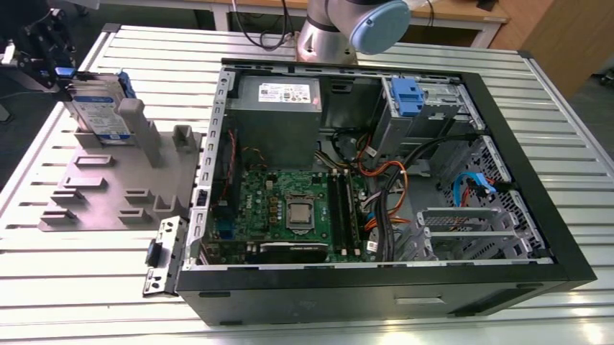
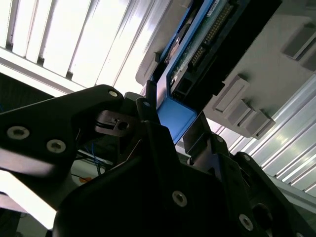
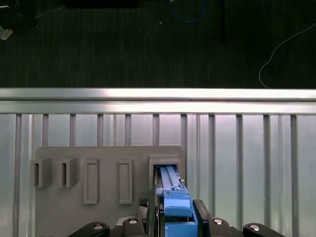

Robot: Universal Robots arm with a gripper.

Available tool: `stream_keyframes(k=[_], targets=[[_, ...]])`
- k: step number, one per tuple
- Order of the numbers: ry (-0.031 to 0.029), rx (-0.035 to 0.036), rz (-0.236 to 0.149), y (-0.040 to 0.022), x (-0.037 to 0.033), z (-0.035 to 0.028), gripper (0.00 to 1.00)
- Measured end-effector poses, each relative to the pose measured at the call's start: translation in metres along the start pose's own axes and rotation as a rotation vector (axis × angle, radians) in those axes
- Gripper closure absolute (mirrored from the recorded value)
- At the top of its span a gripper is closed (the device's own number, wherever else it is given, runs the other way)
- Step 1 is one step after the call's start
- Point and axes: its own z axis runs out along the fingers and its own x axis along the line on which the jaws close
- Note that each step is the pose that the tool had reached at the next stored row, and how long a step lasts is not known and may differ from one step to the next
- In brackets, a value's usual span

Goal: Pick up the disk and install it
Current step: 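Pick up the disk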

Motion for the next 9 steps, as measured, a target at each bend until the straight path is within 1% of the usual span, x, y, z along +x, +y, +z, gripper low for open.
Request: stream_keyframes(k=[9], targets=[[0.0000, 0.0002, 0.000, 0.0000, 0.0001, 0.0004, 0.53]])
